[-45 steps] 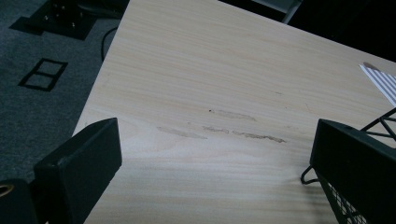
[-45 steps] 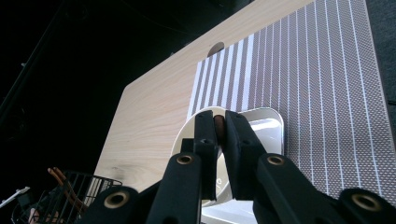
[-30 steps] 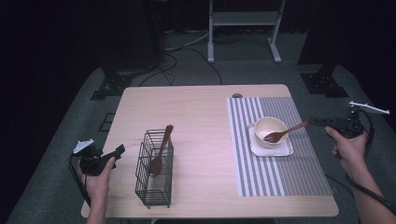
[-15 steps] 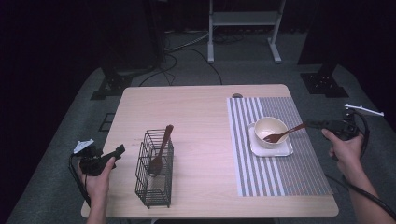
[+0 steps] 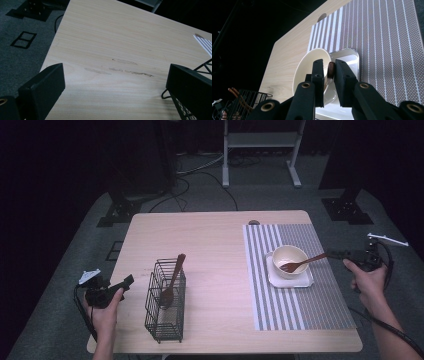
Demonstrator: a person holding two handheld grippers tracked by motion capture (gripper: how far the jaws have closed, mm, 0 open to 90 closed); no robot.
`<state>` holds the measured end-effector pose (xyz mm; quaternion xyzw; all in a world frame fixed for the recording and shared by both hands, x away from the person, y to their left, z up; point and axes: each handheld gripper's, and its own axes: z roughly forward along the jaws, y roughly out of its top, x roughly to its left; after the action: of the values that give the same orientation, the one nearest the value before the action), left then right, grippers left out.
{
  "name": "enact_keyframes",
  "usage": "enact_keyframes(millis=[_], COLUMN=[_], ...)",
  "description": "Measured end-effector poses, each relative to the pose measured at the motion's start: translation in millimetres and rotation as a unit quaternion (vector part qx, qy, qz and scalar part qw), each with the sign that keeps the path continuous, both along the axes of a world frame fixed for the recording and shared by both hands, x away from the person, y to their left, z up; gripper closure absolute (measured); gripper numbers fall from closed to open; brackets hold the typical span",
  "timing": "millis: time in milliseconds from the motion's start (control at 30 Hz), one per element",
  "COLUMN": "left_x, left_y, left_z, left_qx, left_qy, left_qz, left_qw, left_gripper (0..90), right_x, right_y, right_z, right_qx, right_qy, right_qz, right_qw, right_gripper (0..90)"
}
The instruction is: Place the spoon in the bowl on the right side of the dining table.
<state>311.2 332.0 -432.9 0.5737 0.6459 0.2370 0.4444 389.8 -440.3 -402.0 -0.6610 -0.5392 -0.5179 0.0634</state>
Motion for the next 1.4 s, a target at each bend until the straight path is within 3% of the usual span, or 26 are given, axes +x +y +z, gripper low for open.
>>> enact_keyframes(millis=[300, 733, 1100, 1400], left_x=[0.3, 2.3, 6.4, 4.7], left_y=[-0.9, -1.9, -7.2, -5.5], left_z=[0.1, 1.6, 1.6, 2.2], left_qx=[-0.002, -0.002, 0.002, 0.001], left_qy=[0.001, -0.003, -0.003, -0.003], left_qz=[0.001, 0.000, -0.013, -0.010], left_qw=[1.0000, 1.0000, 0.9999, 0.9999], left_gripper=[1.2, 1.2, 1.2, 1.2], right_x=[-0.6, -5.4, -18.2, -26.5], right_y=[-2.7, 0.9, 4.6, 7.8], right_z=[-8.8, -16.5, -22.5, -26.2], right_qx=[0.004, 0.014, 0.016, 0.016], right_qy=[0.009, 0.012, 0.015, 0.015], right_qz=[0.003, 0.017, 0.025, 0.038], right_qw=[0.9999, 0.9997, 0.9994, 0.9990], right_gripper=[73.7, 60.7, 58.3, 57.0])
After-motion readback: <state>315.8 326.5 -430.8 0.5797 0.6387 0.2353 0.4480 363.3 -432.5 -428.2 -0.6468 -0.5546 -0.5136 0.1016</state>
